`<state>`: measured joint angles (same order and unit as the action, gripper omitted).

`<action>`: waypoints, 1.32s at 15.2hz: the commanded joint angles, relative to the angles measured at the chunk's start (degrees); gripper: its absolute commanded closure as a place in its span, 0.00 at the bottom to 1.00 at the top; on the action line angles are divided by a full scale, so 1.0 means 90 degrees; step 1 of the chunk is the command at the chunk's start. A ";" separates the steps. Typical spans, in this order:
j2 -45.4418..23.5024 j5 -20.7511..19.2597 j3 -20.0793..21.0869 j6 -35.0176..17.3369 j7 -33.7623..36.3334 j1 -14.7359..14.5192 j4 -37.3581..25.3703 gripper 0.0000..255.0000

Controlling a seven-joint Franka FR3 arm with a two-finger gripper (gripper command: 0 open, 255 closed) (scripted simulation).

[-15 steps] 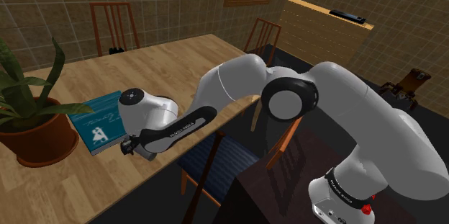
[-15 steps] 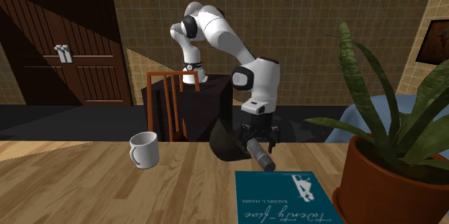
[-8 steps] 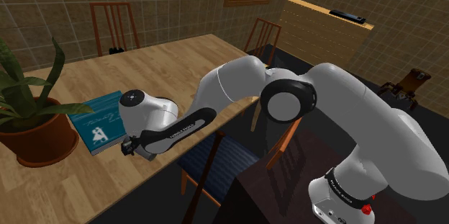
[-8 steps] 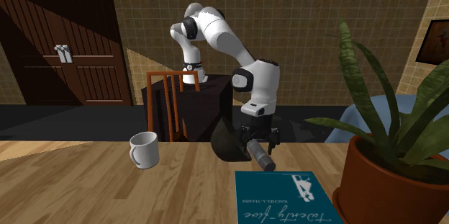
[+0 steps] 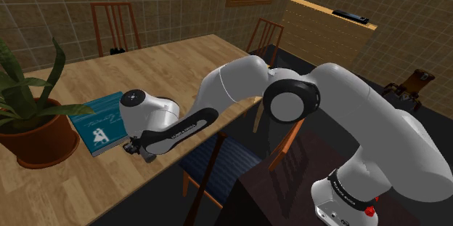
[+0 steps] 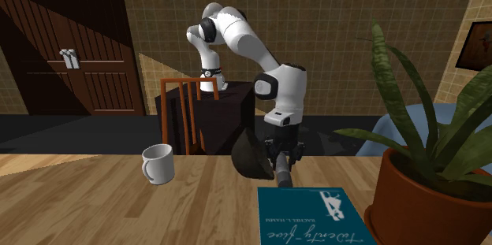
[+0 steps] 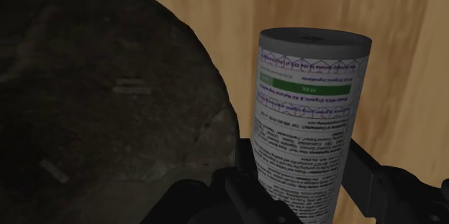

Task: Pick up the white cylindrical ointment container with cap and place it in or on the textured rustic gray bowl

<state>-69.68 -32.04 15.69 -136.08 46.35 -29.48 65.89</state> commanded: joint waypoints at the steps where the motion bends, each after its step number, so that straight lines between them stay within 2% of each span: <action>1: -0.0003 0.0001 0.0000 0.0002 -0.0002 0.0003 0.0013 1.00; 3: -0.0045 -0.0003 -0.0007 -0.0018 -0.0002 0.0000 -0.0011 1.00; 20: 0.1230 0.0148 0.0246 0.0447 -0.0067 0.0229 0.0848 1.00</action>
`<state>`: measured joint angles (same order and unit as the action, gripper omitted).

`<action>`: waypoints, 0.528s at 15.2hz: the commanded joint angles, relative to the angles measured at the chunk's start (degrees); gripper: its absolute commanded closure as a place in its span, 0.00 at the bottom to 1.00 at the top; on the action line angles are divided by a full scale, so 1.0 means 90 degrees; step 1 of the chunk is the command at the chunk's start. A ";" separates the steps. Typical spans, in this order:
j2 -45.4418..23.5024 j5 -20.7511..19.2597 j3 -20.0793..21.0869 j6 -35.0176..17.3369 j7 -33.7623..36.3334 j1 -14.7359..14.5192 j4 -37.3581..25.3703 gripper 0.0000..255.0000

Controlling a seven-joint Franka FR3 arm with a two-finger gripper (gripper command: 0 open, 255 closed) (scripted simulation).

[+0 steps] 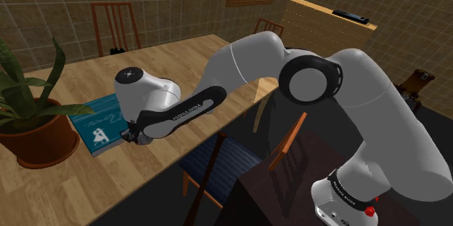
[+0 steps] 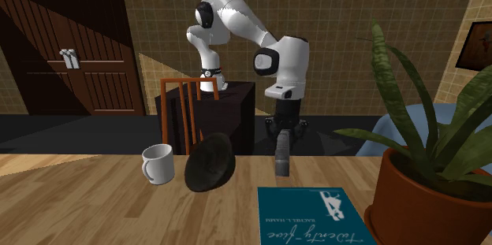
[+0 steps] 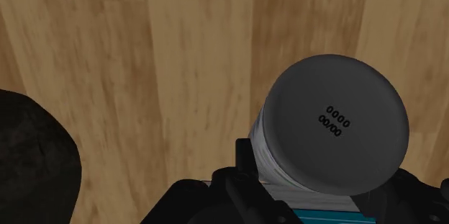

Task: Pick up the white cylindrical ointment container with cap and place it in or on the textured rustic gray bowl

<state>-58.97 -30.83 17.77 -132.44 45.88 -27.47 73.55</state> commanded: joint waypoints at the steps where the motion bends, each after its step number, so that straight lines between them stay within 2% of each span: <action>1: 0.0106 0.0027 0.0030 0.0079 -0.0023 0.0018 0.0028 1.00; 8: 0.0537 0.0129 0.0146 0.0353 -0.0099 0.0097 0.0192 1.00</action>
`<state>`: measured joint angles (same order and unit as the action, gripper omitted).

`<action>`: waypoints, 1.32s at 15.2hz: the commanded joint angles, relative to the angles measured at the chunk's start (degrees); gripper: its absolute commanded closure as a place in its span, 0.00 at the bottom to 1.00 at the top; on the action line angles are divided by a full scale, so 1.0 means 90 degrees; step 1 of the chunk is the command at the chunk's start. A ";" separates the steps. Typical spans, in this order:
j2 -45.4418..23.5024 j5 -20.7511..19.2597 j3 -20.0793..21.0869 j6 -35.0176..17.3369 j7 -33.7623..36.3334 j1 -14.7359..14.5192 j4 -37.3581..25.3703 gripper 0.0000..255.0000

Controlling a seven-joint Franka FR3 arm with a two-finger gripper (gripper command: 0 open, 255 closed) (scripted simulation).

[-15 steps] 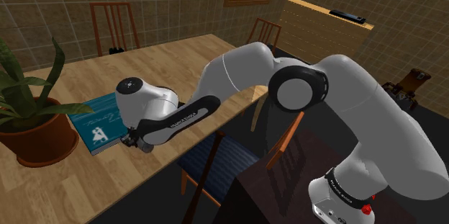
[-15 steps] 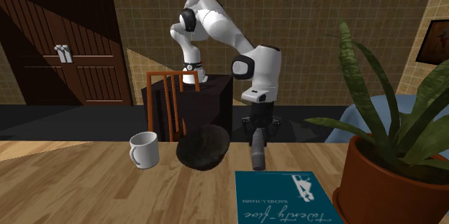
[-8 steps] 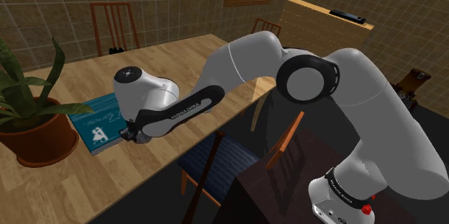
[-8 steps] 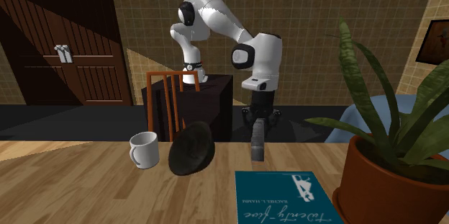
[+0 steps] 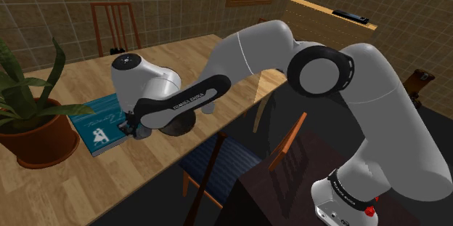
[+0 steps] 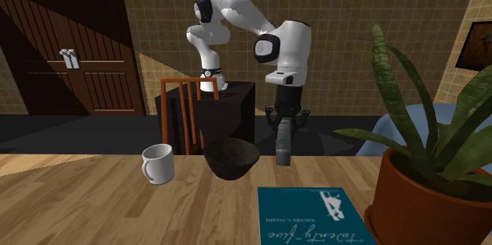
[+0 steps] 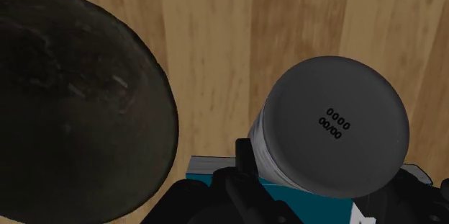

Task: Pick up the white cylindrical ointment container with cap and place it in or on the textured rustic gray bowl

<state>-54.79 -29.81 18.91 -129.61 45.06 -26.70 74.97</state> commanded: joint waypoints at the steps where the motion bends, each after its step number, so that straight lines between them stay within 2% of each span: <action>1: 0.0130 0.0031 0.0035 0.0081 -0.0020 0.0022 0.0051 1.00; 8: 0.0495 0.0142 0.0142 0.0382 -0.0109 0.0086 0.0114 1.00; 13: 0.0981 0.0168 0.0136 -0.0101 -0.0522 0.0776 0.1017 1.00; 18: 0.1316 0.0218 0.0116 -0.0471 -0.1028 0.1434 0.1640 1.00; 19: 0.1364 0.0229 0.0111 -0.0529 -0.1131 0.1553 0.1730 1.00; 20: 0.1308 0.0205 0.0091 -0.0578 -0.1111 0.1540 0.1724 1.00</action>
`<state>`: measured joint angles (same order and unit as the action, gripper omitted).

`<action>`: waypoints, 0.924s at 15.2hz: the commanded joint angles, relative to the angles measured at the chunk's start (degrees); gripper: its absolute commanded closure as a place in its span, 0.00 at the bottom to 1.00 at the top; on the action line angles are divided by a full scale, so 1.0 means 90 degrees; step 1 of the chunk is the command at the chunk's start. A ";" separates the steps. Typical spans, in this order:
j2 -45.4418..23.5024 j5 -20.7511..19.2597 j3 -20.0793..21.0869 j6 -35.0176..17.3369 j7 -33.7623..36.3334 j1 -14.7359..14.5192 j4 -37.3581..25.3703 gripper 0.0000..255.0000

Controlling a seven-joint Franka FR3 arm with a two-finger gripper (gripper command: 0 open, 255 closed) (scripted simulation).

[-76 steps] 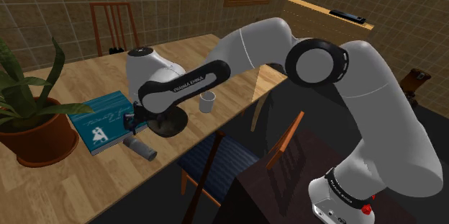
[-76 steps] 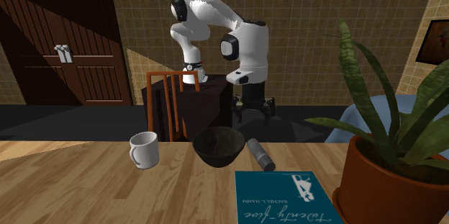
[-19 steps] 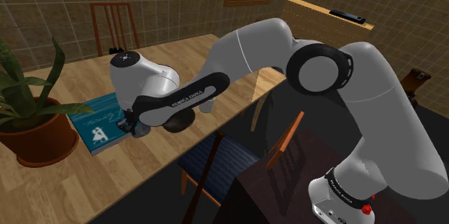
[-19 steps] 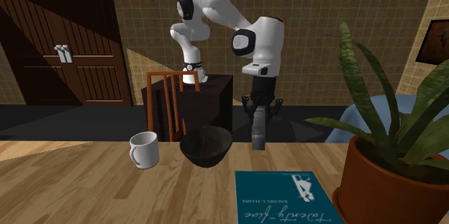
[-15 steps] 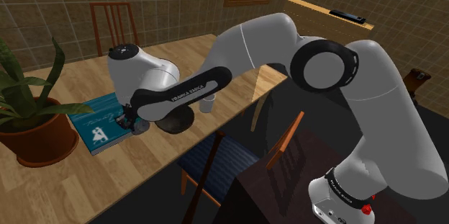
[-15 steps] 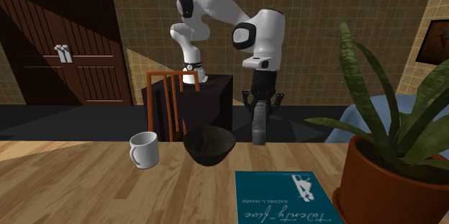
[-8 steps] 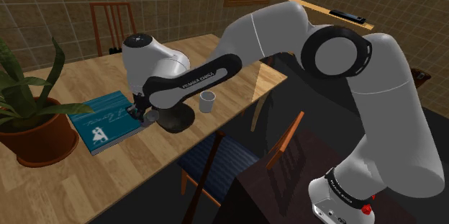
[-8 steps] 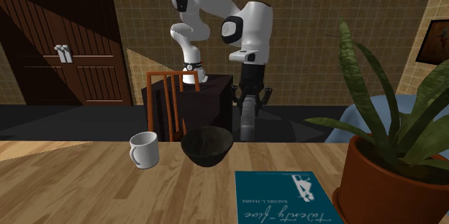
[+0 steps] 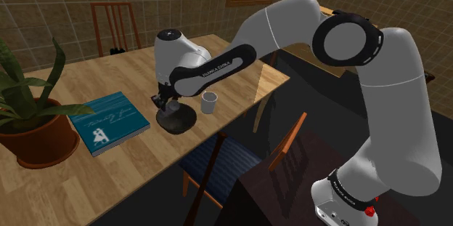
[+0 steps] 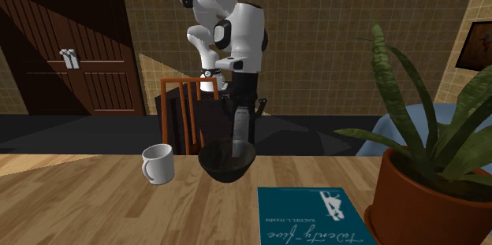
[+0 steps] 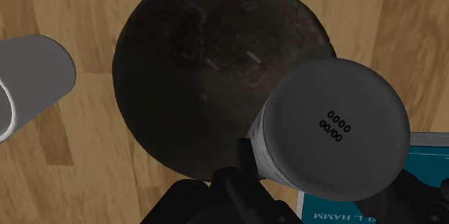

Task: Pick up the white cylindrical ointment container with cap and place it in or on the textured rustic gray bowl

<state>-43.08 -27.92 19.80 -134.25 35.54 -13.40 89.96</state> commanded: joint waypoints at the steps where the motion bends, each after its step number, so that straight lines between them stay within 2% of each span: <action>1: -0.0050 -0.0029 -0.0029 -0.0112 -0.0033 0.0048 0.0051 1.00; 14: -0.0717 -0.0272 -0.0267 -0.0607 0.0161 -0.0113 -0.0123 1.00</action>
<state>-49.41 -30.31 17.45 -139.57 36.92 -14.36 88.89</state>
